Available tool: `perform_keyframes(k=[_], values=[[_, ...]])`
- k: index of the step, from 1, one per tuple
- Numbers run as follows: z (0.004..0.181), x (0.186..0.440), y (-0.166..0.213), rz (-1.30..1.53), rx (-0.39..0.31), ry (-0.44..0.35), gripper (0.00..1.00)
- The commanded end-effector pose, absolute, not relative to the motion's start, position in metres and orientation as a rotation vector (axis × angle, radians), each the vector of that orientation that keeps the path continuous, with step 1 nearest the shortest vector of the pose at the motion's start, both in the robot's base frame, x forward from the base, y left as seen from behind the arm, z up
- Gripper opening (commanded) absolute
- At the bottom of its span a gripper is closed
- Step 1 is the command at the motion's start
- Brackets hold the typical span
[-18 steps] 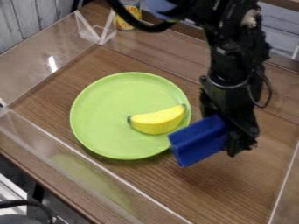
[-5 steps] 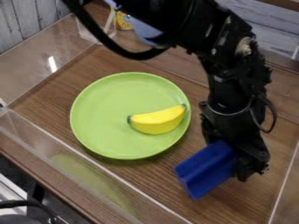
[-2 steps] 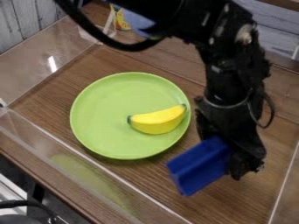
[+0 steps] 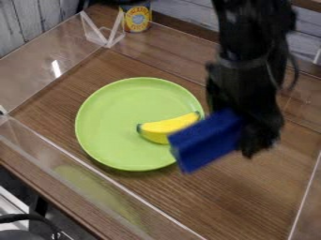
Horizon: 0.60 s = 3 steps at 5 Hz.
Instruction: Put the blue object in the green plate
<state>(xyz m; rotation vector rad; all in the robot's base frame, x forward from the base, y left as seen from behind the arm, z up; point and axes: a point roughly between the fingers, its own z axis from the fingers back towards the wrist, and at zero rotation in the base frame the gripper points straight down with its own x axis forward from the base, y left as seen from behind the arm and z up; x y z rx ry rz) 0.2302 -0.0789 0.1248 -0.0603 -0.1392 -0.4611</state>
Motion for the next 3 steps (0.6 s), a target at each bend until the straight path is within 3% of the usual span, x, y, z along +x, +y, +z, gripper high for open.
perform_keyframes(k=[1,3], values=[[0.162,0.238,-0.049,-0.441,-0.014,-0.199,0.00],[0.153,0.249,-0.044,-0.415,0.002,-0.224,0.00]])
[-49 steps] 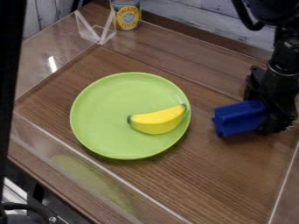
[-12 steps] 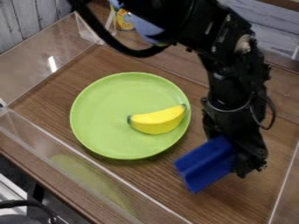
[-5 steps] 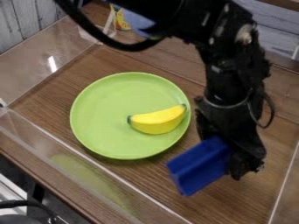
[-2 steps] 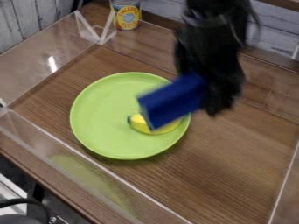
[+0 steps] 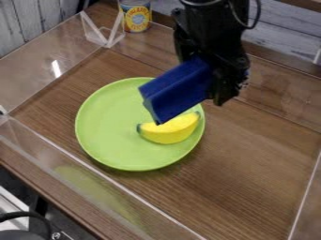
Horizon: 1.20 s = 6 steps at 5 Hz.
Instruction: Put the blue object in the green plate
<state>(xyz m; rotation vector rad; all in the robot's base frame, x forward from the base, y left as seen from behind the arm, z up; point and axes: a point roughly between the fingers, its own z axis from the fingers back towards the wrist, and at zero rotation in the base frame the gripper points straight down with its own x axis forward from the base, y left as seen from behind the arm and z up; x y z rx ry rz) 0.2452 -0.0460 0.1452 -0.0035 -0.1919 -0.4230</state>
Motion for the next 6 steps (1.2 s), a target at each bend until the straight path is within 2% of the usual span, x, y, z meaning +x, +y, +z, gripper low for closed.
perform_keyframes(k=[1,6], values=[[0.149,0.252,-0.043,-0.395,0.004,-0.225,0.00],[0.135,0.258,-0.038,-0.296,0.011,-0.249,0.00]])
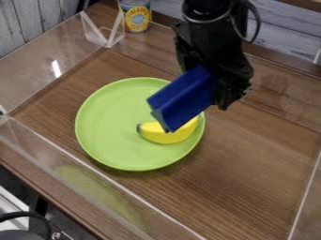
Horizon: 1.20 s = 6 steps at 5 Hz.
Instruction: Put the blue object in the green plate
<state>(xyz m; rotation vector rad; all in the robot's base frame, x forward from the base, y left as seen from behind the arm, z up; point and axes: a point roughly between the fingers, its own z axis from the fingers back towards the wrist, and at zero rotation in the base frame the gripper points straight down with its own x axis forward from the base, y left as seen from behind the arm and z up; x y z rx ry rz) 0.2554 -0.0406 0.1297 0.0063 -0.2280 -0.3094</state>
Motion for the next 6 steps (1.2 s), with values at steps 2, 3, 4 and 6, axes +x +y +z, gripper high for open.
perform_keyframes(k=[2,3,4,6], values=[[0.128,0.261,-0.040,-0.251,0.014,-0.267,0.00],[0.126,0.262,-0.040,-0.236,0.016,-0.273,0.00],[0.123,0.263,-0.041,-0.223,0.017,-0.283,0.00],[0.121,0.265,-0.041,-0.202,0.017,-0.296,0.00]])
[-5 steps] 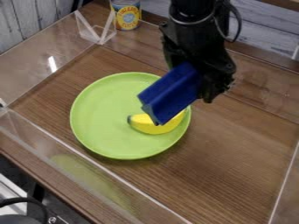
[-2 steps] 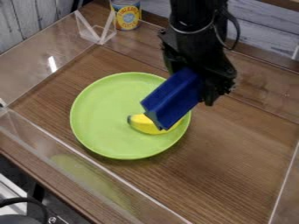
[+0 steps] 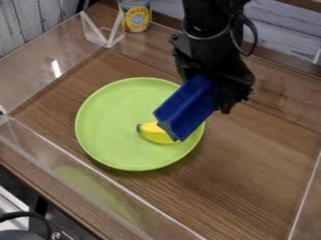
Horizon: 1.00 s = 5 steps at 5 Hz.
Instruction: Put the blue object in the green plate
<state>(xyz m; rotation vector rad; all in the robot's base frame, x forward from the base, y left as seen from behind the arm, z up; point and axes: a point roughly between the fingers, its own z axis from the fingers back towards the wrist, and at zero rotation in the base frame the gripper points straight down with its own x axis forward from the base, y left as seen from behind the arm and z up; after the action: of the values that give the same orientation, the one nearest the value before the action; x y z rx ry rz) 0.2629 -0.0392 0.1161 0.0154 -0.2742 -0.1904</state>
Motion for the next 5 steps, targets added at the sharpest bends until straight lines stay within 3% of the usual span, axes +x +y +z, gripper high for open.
perform_keyframes(k=[1,3,5], values=[[0.119,0.266,-0.042,-0.192,0.017,-0.302,0.00],[0.101,0.270,-0.056,-0.157,-0.016,-0.321,0.00],[0.070,0.274,-0.068,-0.142,-0.042,-0.330,0.00]])
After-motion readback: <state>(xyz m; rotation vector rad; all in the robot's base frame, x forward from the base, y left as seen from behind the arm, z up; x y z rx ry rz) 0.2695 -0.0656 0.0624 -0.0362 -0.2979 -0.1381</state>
